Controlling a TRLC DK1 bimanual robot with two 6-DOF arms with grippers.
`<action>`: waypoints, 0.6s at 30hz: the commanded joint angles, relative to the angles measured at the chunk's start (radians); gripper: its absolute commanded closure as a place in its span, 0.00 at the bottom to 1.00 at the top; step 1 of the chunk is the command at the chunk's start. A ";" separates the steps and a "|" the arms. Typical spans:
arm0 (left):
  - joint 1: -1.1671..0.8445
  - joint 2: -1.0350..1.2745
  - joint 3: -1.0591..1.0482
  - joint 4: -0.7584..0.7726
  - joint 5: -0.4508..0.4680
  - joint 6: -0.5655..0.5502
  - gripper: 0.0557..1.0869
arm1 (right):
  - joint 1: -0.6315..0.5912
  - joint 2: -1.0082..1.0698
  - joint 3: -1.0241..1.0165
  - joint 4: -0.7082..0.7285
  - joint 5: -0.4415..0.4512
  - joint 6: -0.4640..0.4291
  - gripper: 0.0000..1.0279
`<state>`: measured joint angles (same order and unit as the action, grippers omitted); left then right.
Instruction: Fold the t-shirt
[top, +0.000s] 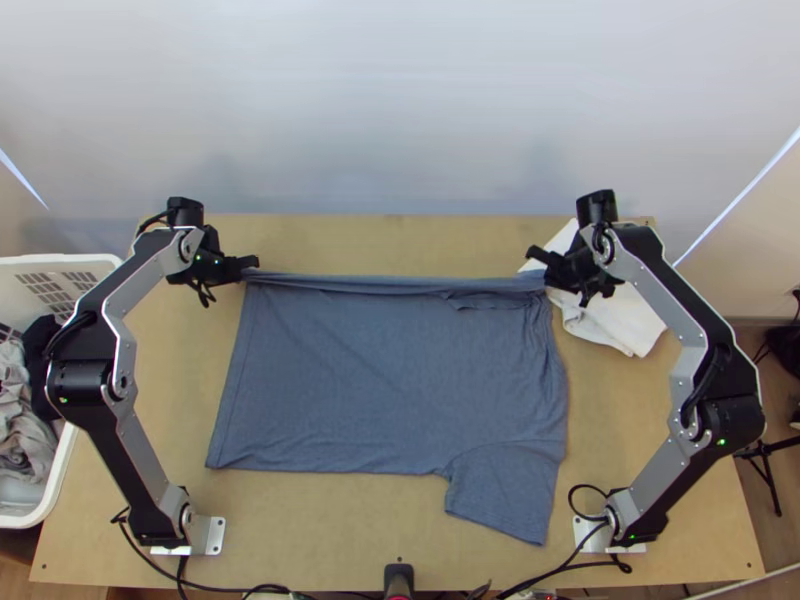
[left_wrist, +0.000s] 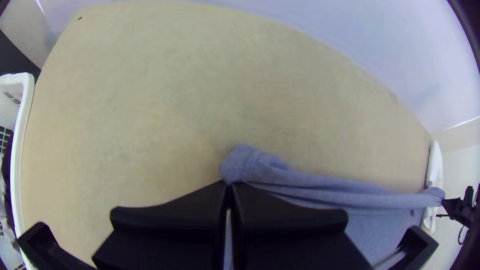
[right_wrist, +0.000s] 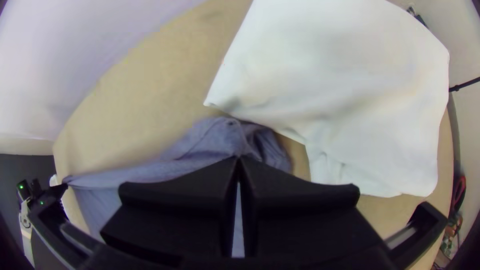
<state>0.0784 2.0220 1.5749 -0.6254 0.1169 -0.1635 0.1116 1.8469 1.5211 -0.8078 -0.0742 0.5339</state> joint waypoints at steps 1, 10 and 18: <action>0.009 -0.036 -0.044 -0.030 0.000 0.007 0.97 | 0.013 -0.051 -0.088 -0.004 0.011 -0.009 0.97; 0.006 -0.128 -0.136 -0.036 0.001 0.016 0.97 | 0.040 -0.112 -0.236 0.048 0.040 -0.012 0.97; -0.012 -0.183 -0.217 -0.037 0.001 0.005 0.97 | 0.074 -0.202 -0.398 0.200 0.040 -0.012 0.97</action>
<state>0.0792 1.8874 1.4231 -0.6640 0.1169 -0.1482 0.1589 1.7050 1.2415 -0.6975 -0.0372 0.5232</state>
